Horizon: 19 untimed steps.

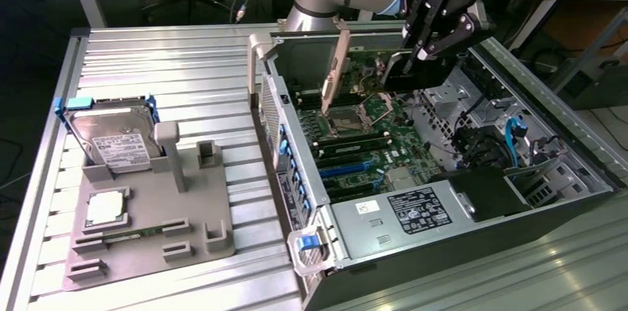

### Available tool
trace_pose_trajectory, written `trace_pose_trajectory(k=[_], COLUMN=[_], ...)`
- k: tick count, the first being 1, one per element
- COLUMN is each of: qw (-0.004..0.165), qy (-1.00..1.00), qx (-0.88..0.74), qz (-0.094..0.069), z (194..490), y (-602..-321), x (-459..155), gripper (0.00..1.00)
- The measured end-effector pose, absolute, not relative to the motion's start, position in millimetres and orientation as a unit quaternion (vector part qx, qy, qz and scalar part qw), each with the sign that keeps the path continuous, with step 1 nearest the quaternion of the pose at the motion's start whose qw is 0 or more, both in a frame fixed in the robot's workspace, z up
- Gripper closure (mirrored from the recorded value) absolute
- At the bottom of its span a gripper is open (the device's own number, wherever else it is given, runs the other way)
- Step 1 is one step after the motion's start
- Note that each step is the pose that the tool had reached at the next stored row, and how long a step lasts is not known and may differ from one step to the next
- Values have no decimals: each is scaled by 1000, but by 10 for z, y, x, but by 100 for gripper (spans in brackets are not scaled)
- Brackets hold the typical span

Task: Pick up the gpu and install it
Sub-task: 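Insert the gpu into the slot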

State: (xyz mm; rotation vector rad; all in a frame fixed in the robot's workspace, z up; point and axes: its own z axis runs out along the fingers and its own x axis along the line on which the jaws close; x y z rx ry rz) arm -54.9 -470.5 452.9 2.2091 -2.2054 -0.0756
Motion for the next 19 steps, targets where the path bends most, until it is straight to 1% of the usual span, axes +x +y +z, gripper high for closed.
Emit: trace_pose_trajectory(k=[19], qw=[10], qy=[-706], qx=[707], qz=[-24], z=[4411], y=[-4705], x=[-548], gripper=[73])
